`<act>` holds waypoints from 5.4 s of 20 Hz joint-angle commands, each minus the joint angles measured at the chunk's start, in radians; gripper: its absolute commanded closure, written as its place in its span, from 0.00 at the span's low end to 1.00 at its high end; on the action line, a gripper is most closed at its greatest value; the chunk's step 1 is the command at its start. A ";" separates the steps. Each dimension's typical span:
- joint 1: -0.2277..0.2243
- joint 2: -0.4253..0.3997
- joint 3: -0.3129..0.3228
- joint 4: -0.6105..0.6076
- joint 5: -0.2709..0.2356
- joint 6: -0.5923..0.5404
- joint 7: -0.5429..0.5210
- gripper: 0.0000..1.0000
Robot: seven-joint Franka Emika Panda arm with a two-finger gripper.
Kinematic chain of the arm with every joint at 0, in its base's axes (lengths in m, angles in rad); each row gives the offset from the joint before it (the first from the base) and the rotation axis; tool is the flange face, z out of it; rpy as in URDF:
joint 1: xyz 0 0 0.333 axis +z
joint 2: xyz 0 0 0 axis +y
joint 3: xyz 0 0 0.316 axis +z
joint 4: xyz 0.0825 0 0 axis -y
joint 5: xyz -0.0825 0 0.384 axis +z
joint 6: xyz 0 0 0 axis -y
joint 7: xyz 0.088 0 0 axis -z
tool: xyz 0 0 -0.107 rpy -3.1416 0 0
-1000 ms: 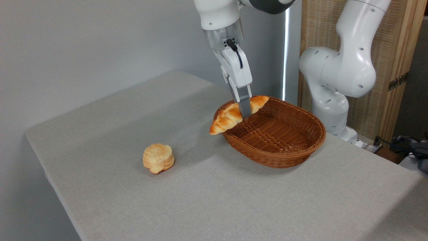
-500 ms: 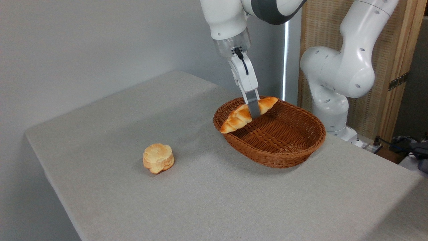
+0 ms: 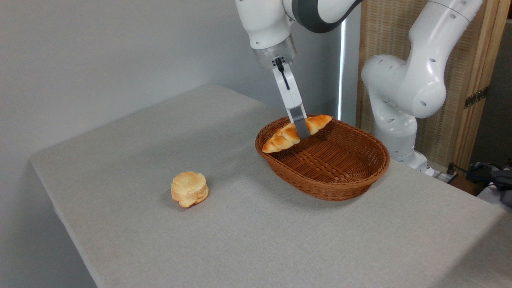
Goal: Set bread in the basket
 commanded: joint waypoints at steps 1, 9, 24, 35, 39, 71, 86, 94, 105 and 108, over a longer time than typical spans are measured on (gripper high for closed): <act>-0.025 -0.007 0.015 -0.012 -0.011 -0.021 -0.017 0.17; -0.025 0.007 0.015 -0.009 -0.011 -0.015 -0.016 0.00; 0.012 0.122 0.019 0.216 -0.004 -0.013 -0.115 0.00; 0.171 0.541 0.019 0.832 -0.023 -0.019 -0.294 0.00; 0.213 0.598 0.018 0.915 -0.078 -0.021 -0.328 0.00; 0.246 0.624 -0.025 0.932 -0.053 -0.030 -0.375 0.00; 0.250 0.627 -0.016 0.936 -0.053 -0.004 -0.361 0.00; 0.248 0.630 -0.028 0.935 -0.053 -0.007 -0.365 0.00; 0.248 0.630 -0.030 0.933 -0.053 -0.010 -0.371 0.00; 0.248 0.628 -0.028 0.933 -0.052 -0.010 -0.368 0.00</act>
